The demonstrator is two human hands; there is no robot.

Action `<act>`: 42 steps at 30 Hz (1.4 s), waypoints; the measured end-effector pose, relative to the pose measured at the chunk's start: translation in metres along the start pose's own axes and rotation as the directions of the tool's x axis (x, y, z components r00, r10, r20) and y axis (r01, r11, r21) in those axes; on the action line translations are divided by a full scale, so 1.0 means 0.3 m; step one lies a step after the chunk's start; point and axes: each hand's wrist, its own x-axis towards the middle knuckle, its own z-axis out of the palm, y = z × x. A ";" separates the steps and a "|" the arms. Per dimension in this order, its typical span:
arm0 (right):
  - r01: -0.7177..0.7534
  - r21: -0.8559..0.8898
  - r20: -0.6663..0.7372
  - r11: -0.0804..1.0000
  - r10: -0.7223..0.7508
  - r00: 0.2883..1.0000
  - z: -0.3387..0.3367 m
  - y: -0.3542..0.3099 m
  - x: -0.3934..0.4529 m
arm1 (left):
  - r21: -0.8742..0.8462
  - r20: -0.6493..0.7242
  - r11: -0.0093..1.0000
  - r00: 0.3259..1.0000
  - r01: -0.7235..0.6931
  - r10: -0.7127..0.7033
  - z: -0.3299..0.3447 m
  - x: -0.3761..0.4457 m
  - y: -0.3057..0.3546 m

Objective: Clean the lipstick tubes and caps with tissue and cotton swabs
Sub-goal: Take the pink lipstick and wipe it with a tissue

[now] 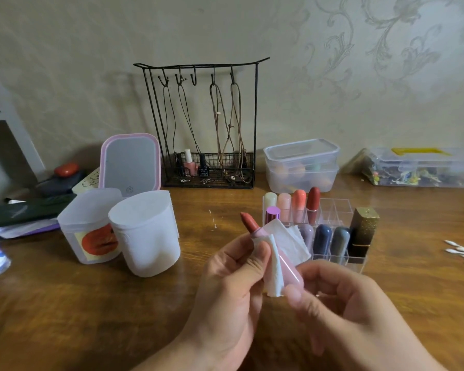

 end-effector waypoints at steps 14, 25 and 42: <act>-0.433 0.739 0.536 0.517 -0.061 0.842 0.002 0.049 0.027 | -0.032 0.069 0.997 0.996 0.067 -0.065 -0.007 -0.003 0.010; -0.446 0.687 0.624 0.573 -0.152 0.766 -0.033 0.078 0.052 | 0.294 -0.024 0.954 0.998 0.055 -0.050 0.026 -0.025 0.036; -0.092 0.095 0.223 0.991 0.069 0.972 -0.044 0.027 0.028 | 0.476 0.183 0.871 0.982 -0.124 0.040 0.023 -0.032 0.034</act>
